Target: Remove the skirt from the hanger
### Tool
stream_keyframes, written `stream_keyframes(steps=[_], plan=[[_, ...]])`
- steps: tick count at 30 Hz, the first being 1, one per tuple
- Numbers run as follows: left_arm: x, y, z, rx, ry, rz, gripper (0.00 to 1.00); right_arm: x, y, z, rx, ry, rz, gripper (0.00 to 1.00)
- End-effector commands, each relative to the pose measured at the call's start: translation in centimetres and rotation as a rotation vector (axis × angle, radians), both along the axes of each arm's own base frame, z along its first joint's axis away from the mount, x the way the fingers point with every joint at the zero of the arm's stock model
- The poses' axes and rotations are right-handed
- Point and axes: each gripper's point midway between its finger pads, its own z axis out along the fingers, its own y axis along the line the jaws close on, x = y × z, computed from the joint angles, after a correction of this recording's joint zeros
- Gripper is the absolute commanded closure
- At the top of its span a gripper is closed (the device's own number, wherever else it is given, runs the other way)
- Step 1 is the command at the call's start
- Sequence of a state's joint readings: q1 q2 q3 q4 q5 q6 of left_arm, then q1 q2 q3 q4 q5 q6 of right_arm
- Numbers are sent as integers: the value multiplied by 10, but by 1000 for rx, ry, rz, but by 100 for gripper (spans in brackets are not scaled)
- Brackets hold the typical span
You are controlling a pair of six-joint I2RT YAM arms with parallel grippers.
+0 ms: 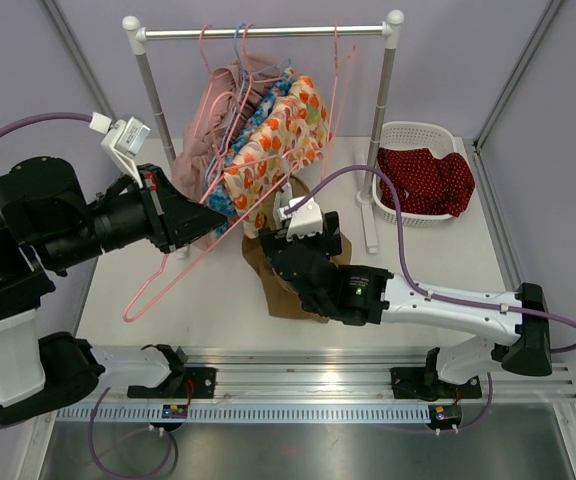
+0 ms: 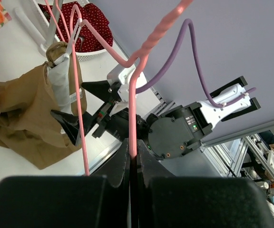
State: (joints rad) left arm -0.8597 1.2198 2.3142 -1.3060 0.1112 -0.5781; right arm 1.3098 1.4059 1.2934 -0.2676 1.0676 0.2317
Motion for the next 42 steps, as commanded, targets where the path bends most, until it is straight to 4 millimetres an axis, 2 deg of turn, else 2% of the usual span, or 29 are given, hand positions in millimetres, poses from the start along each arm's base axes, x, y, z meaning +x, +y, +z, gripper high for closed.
stream_keyframes(steps=[1, 3, 5, 6, 8, 9, 11, 14, 15, 16, 18, 19, 20, 21, 23, 24, 26, 27, 30, 35, 37, 38, 39, 41, 42], plan=[[-21, 8, 47, -162, -126, -62, 100, 5, -18, 8, 33, -37, -74, 2], [-29, 8, 50, -180, -126, -92, 100, 6, -17, 3, 49, -37, -63, 17], [-31, 8, 51, -189, -125, -102, 100, 6, -13, 1, 78, -40, -48, 44], [-33, 9, 52, -195, -128, -108, 100, 5, -10, 2, 91, -38, -35, 71], [-33, 9, 51, -194, -123, -105, 100, 5, -5, 3, 113, -37, -23, 95], [-33, 10, 49, -189, -121, -104, 100, 5, -4, 4, 118, -36, -16, 100], [-32, 9, 47, -182, -114, -103, 100, 5, -5, 7, 128, -38, -16, 100], [-34, 9, 35, -161, -88, -107, 100, 4, -18, 29, 164, -83, -31, 100], [-36, 7, 28, -150, -66, -122, 100, 6, -26, 45, 192, -117, -48, 100], [-33, 1, 10, -116, -21, -127, 100, 10, -31, 59, 175, -154, -51, 100], [-38, 6, -13, -86, 36, -124, 100, 15, -39, 84, 177, -190, -64, 100], [-35, 5, -36, -37, 87, -107, 100, 22, -47, 93, 149, -210, -84, 100], [-38, 13, -45, -25, 99, -88, 100, 24, -50, 108, 164, -227, -94, 100], [-36, 22, -61, 11, 135, -36, 100, 26, -54, 114, 158, -239, -102, 100], [-36, 29, -91, 72, 198, 1, 100, 34, -68, 127, 145, -270, -138, 100], [-44, 39, -98, 70, 215, 11, 100, 37, -74, 130, 142, -278, -152, 100], [-51, 45, -109, 74, 243, 14, 100, 47, -89, 130, 132, -278, -196, 100], [-59, 52, -110, 61, 249, 12, 100, 48, -99, 131, 140, -278, -214, 100], [-63, 64, -114, 77, 258, 39, 100, 48, -124, 127, 167, -264, -259, 100], [-46, 59, -111, 110, 238, 83, 100, 35, -158, 117, 183, -234, -320, 100], [-31, 54, -103, 108, 191, 114, 100, 24, -183, 114, 181, -213, -364, 100], [-18, 44, -101, 127, 168, 126, 100, 16, -200, 118, 205, -223, -380, 100], [-3, 45, -101, 149, 141, 182, 100, 12, -210, 121, 212, -232, -400, 100], [22, 30, -99, 198, 114, 211, 100, 6, -226, 141, 235, -286, -406, 100], [37, 23, -94, 216, 73, 230, 100, 3, -226, 157, 255, -314, -359, 100]])
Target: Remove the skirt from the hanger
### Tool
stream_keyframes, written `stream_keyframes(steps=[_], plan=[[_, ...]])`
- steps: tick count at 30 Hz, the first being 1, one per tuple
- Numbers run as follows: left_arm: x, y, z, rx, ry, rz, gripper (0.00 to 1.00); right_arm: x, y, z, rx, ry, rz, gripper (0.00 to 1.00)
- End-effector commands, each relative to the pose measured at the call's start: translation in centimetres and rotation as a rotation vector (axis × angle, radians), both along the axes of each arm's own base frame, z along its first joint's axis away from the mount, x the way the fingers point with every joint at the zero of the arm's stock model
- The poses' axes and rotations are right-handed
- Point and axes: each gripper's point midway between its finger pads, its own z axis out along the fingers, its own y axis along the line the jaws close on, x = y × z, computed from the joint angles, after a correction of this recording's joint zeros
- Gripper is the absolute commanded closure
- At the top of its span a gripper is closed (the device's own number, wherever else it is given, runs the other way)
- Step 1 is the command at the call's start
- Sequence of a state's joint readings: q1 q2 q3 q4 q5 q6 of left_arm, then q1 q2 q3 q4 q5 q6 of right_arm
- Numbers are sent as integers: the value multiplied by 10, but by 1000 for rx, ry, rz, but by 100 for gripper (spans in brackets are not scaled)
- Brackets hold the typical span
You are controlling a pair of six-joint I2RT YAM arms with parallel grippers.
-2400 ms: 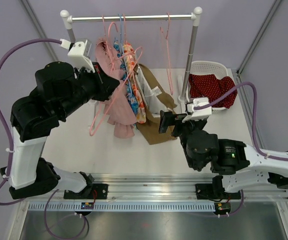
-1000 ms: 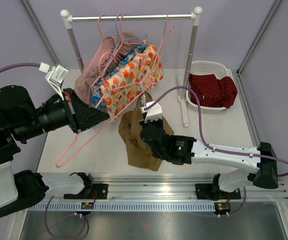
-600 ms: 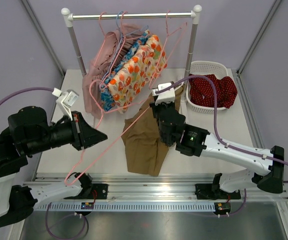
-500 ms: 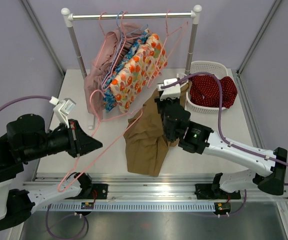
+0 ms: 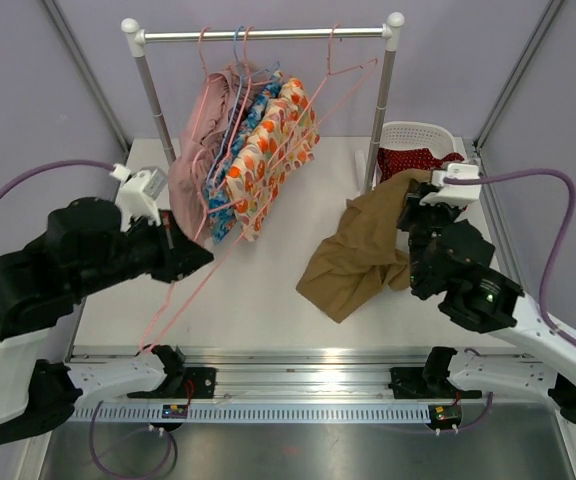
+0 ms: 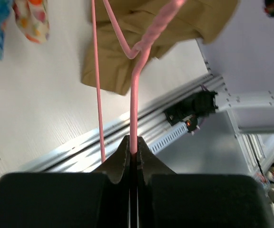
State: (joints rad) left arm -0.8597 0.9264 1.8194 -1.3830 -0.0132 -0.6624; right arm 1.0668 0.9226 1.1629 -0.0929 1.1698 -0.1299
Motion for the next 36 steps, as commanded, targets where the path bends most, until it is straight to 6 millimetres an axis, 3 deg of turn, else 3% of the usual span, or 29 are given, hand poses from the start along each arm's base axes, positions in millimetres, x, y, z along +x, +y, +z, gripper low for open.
stream_keyframes(steps=[1, 2, 3, 4, 5, 6, 7, 8, 9, 10, 11, 13, 14, 15, 16, 17, 18, 19, 20, 21, 22, 25, 27, 28, 30, 31, 33, 34, 36], plan=[[61, -29, 34, 36, -179, 74, 100, -12, -30, 46, 62, -81, -14, 100], [79, -44, 30, 77, -174, 81, 100, -10, -29, 71, 63, -95, -9, 100], [91, -45, 37, 97, -209, 110, 100, -7, -23, 84, 34, -98, 13, 100], [96, -44, 58, 75, -254, 132, 100, -8, -35, 108, -9, -95, -2, 100], [105, -47, 64, 90, -269, 150, 100, 8, -19, 106, -82, -61, -12, 100], [123, -53, 54, 166, -262, 177, 100, 15, -16, 114, -109, -63, -2, 100], [130, -56, 55, 189, -270, 186, 100, 17, -26, 132, -121, -70, -17, 100], [133, -53, 69, 186, -305, 199, 100, 37, -33, 130, -151, -50, -76, 100], [146, -62, 62, 225, -296, 211, 100, 47, -36, 136, -156, -59, -68, 100], [148, -64, 65, 223, -305, 209, 100, 48, -47, 150, -118, -78, -79, 100], [151, -66, 71, 214, -321, 207, 100, 67, -67, 149, -123, -67, -151, 100], [153, -72, 72, 206, -327, 195, 100, 77, -80, 169, -71, -115, -146, 100], [155, -74, 75, 195, -340, 188, 100, 98, -83, 164, -79, -97, -163, 100], [153, -78, 75, 184, -337, 162, 100, 110, -99, 168, -69, -110, -191, 100], [150, -79, 79, 166, -345, 147, 100, 112, -111, 186, -48, -155, -213, 100], [146, -81, 81, 150, -350, 125, 100, 145, -108, 172, -69, -117, -212, 100], [144, -81, 85, 139, -357, 120, 100, 157, -130, 172, -71, -117, -276, 100], [140, -79, 90, 121, -365, 110, 100, 156, -144, 189, -38, -160, -307, 100], [132, -78, 96, 94, -373, 85, 100, 193, -143, 167, -34, -112, -280, 100], [125, -76, 105, 66, -389, 66, 100, 204, -163, 162, 26, -112, -305, 100], [116, -73, 113, 33, -407, 43, 100, 224, -163, 160, 43, -127, -289, 100], [110, -61, 125, 16, -443, 65, 100, 254, -164, 160, 42, -185, -271, 100], [113, -48, 130, 34, -483, 116, 100, 280, -161, 138, 38, -153, -260, 100], [119, -48, 122, 63, -481, 131, 100, 289, -160, 127, 37, -129, -257, 100], [129, -50, 127, 59, -514, 157, 100, 305, -153, 98, 70, -68, -231, 100], [133, -55, 126, 60, -519, 155, 100, 319, -150, 59, 68, 18, -222, 100], [150, -71, 121, 66, -524, 149, 100, 315, -144, 47, 111, 22, -195, 100], [157, -75, 120, 67, -525, 153, 100, 319, -142, -2, 114, 125, -195, 100], [171, -87, 124, 49, -542, 148, 100, 308, -130, -21, 146, 182, -127, 96]])
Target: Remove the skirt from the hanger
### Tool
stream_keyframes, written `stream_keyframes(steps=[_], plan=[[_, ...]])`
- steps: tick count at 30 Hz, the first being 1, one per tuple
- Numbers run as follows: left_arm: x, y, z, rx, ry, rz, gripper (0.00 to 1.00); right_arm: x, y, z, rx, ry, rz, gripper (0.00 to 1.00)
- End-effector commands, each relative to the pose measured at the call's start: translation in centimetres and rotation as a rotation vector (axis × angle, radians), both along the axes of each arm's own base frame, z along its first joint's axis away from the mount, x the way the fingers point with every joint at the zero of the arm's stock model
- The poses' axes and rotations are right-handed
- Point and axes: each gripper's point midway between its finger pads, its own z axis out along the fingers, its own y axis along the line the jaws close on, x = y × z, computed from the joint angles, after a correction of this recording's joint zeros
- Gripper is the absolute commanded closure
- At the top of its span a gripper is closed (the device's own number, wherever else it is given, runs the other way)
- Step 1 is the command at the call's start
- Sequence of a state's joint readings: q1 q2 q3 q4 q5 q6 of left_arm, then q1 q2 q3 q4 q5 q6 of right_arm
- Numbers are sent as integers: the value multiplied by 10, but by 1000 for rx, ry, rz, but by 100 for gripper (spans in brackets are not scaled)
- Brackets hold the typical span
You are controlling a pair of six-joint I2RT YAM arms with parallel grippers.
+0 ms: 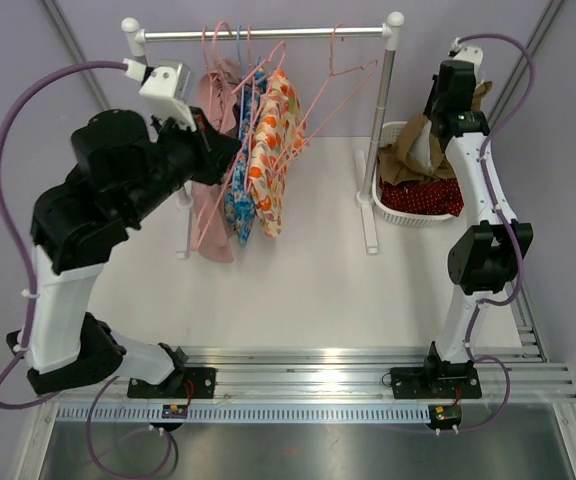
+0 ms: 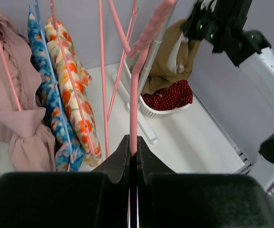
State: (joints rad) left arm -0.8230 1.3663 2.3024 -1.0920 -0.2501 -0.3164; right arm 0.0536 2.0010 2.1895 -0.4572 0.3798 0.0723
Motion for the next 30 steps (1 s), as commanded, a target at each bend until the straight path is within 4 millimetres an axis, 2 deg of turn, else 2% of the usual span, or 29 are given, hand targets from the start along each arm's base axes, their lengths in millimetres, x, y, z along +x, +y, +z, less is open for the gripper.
stream_keyframes(steps=[1, 2, 3, 4, 5, 6, 7, 8, 9, 10, 12, 13, 14, 15, 16, 17, 18, 19, 21, 25, 30], plan=[[53, -45, -6, 12, -38, -3, 100, -23, 26, 10, 126, -64, 98, 56], [62, -49, -4, -2, -44, -5, 100, -32, 36, 6, 156, -50, 149, 19], [68, -52, 1, -19, -50, -9, 100, -37, 40, -3, 182, -38, 161, 1], [78, -56, 0, -24, -45, -6, 100, -45, 41, -36, 204, 27, 155, 1], [96, -61, -10, -21, -17, 9, 100, -58, 44, -29, 227, 6, 168, 1], [104, -65, -14, -21, -7, 10, 100, -65, 45, -31, 242, -1, 174, 1], [110, -66, -11, -33, -10, 13, 100, -76, 46, -57, 254, 48, 167, 1], [124, -68, -18, -39, 1, 25, 100, -89, 47, -46, 268, 17, 171, 1], [130, -69, -18, -48, 0, 23, 100, -96, 48, -47, 277, 12, 175, 1], [141, -68, -18, -66, -9, 33, 100, -111, 49, -53, 282, 22, 185, 1], [155, -72, -23, -74, -16, 31, 100, -126, 56, -58, 312, 30, 218, 1], [162, -74, -27, -78, -19, 25, 100, -135, 59, -75, 324, 64, 225, 1], [170, -75, -17, -109, -55, 22, 100, -147, 64, -66, 341, 40, 255, 1], [179, -80, -23, -110, -53, 18, 100, -153, 67, -68, 364, 36, 266, 1], [182, -83, -19, -122, -68, 7, 100, -162, 69, -82, 379, 62, 270, 0], [186, -86, -11, -141, -100, 2, 100, -172, 76, -74, 397, 37, 308, 1], [192, -90, -13, -148, -100, 3, 100, -178, 78, -83, 411, 48, 312, 1], [195, -93, -11, -165, -105, -6, 100, -184, 78, -79, 415, 31, 316, 1], [195, -102, -10, -183, -105, -40, 100, -191, 79, -84, 418, 45, 325, 1], [212, -117, -31, -206, -55, -49, 100, -197, 78, -76, 400, 36, 329, 1], [233, -141, -64, -236, 12, -75, 100, -202, 79, -77, 404, 44, 333, 1]])
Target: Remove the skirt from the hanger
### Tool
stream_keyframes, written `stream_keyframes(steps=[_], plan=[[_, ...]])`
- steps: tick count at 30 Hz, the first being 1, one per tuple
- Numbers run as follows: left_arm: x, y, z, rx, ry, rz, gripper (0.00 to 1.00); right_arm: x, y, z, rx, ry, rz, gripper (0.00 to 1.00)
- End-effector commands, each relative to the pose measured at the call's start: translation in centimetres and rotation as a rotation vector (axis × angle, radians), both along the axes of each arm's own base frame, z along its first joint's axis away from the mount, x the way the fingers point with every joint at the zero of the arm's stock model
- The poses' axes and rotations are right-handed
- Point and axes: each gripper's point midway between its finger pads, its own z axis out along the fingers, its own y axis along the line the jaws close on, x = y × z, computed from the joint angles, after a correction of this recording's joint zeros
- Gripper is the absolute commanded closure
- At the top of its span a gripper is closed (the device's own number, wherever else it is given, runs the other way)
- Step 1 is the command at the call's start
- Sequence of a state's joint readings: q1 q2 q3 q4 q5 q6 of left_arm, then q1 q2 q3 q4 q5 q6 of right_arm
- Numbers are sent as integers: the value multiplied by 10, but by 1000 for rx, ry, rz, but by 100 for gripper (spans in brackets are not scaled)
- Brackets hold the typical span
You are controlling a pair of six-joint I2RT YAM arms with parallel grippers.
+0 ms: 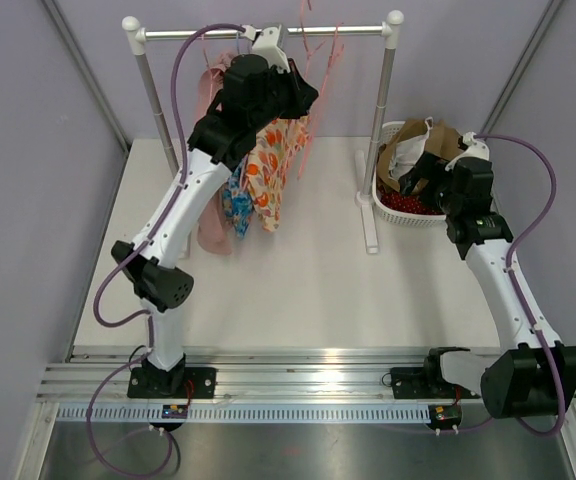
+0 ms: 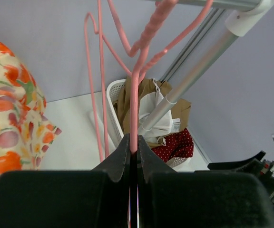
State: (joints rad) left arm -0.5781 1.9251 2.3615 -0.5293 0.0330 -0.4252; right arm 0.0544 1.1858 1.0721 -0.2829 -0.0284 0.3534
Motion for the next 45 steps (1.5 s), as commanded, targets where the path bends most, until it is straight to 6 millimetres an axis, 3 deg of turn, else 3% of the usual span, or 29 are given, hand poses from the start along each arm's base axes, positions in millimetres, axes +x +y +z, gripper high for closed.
stream_keyframes(steps=[1, 5, 7, 8, 9, 11, 13, 15, 16, 18, 21, 25, 35, 45], plan=[[12, -21, 6, -86, -23, -48, 100, -6, 8, 18, 28, -55, 29, 1], [18, -27, -20, -59, 50, -46, 100, -14, 12, 16, 49, -52, 49, 1], [7, -20, -14, -57, 47, -48, 100, -17, 13, 12, 52, -47, 50, 1], [5, -19, -30, -34, 78, -36, 100, -19, 12, 12, 52, -48, 50, 1], [-10, -10, -14, -45, 57, -35, 100, -20, 12, 11, 55, -43, 48, 1], [-23, -4, -21, -20, 70, -51, 100, -22, 14, 11, 61, -38, 52, 0], [-43, 8, -4, -23, 50, -61, 96, -24, 15, 14, 72, -40, 55, 1], [-58, 13, 7, -14, 30, -94, 81, -27, 17, 15, 85, -43, 63, 1], [-68, 19, 15, -13, 24, -99, 56, -28, 17, 17, 88, -48, 62, 1], [-80, 28, 32, -11, -7, -104, 35, -31, 18, 17, 92, -45, 64, 0], [-94, 47, 43, 16, -26, -64, 23, -37, 17, 16, 89, -38, 61, 0], [-100, 71, 40, 80, -41, 9, 19, -46, 15, 17, 75, -39, 59, 1], [-74, 108, 12, 232, -25, 205, 25, -58, 10, 17, 44, -31, 52, 1], [-48, 117, -3, 278, -3, 257, 26, -63, 7, 10, 37, -21, 42, 1]])
